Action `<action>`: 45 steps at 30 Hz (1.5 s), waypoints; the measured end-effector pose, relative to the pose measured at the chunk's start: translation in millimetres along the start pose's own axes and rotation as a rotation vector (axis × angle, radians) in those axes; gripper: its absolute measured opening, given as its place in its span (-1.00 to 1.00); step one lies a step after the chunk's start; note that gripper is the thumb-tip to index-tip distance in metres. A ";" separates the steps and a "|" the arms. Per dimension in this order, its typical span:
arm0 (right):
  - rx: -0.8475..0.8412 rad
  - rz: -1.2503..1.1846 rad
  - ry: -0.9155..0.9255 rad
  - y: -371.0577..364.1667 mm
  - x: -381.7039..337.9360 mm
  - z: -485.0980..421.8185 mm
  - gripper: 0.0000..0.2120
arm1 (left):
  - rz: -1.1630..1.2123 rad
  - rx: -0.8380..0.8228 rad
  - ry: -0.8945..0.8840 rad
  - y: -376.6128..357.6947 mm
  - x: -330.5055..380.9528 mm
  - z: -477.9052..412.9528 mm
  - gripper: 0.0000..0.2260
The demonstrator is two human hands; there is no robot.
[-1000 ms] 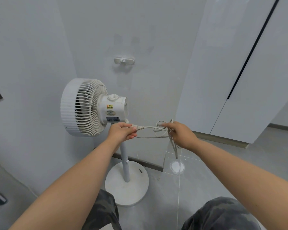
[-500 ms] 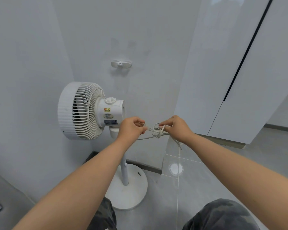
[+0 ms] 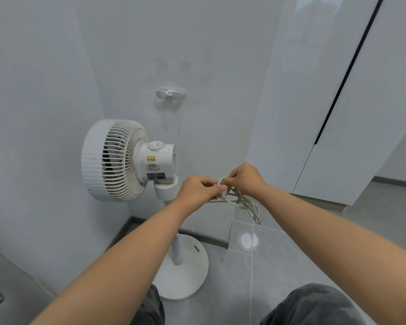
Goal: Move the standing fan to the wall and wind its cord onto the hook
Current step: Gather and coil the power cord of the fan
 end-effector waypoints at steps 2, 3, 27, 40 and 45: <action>-0.003 -0.010 -0.002 -0.4 -1.6 0.1 -0.77 | -0.068 0.042 0.006 0.8 -3.3 -1.4 -0.83; -0.005 -0.022 0.005 0.1 -1.6 -0.3 -0.79 | -0.064 0.060 0.026 1.6 -5.5 -2.5 -0.76; -0.093 -0.691 -0.012 24.8 13.4 14.4 -0.78 | 0.407 0.207 0.273 23.6 -26.3 -10.0 -0.88; 0.032 -1.127 -0.147 14.7 8.0 13.0 -0.69 | -0.712 0.044 -0.182 -1.2 -6.6 1.0 -0.29; 0.039 -1.130 -0.152 16.6 6.4 13.8 -0.69 | -0.973 0.034 -0.267 -16.2 -2.8 -2.5 -0.51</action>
Point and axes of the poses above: each hand's wrist, its own z-axis away from the middle knuckle, its own y-axis out of the back of the hand, x = y × z, the point moved 4 cm from there along -z, towards the middle knuckle, and after that the axes turned 14 degrees about y, right-handed, at the moved point
